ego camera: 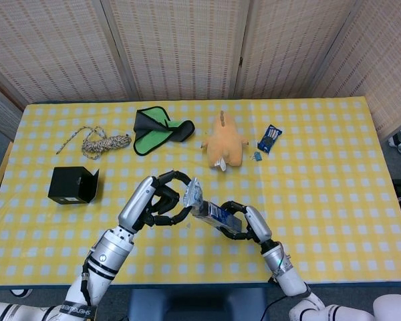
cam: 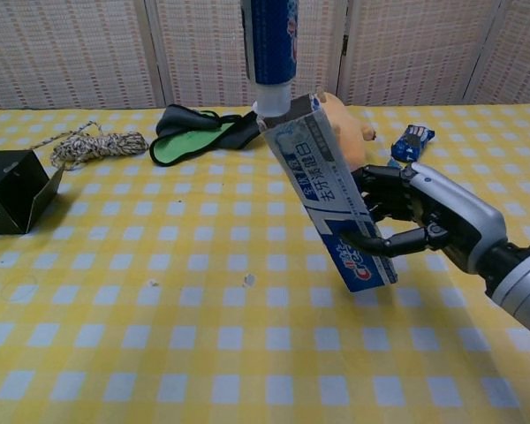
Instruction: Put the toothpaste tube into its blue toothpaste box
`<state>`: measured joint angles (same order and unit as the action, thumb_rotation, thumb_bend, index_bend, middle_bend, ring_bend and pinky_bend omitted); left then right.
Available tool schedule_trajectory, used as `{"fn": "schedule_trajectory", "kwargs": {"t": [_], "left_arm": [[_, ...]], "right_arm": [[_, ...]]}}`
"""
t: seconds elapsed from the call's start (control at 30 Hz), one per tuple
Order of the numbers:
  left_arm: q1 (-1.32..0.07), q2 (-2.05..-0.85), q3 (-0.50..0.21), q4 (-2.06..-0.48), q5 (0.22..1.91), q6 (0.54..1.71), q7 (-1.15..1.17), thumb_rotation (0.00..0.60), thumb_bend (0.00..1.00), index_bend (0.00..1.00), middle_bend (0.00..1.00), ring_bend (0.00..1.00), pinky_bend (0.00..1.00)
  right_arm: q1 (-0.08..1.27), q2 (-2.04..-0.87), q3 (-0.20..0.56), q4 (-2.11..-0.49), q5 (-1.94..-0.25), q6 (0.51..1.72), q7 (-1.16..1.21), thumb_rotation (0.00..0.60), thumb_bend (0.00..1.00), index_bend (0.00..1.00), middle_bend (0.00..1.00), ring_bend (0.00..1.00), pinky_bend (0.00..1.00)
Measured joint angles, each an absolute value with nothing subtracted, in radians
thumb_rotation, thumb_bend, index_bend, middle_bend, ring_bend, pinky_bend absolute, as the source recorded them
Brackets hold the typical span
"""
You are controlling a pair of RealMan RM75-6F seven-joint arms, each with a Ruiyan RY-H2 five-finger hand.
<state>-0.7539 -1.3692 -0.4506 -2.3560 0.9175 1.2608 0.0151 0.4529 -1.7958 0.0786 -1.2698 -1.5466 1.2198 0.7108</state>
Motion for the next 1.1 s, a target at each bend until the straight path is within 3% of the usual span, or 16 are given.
{"fn": "schedule_trajectory", "kwargs": {"t": [0.5, 1.1], "left_arm": [[-0.789, -1.421, -0.451, -2.356, 0.892, 1.300, 0.061, 0.600, 0.44, 1.00, 1.00, 1.00, 1.00], [-0.785, -1.427, -0.444, -2.356, 0.891, 1.297, 0.044, 0.600, 0.44, 1.00, 1.00, 1.00, 1.00]], "right_arm": [[0.464, -1.830, 0.081, -1.244, -1.552, 1.235, 0.744, 0.600, 0.35, 0.54, 0.41, 0.42, 0.42], [0.450, -1.821, 0.067, -1.268, -1.607, 1.335, 0.844, 0.600, 0.35, 0.54, 0.41, 0.42, 0.42]]}}
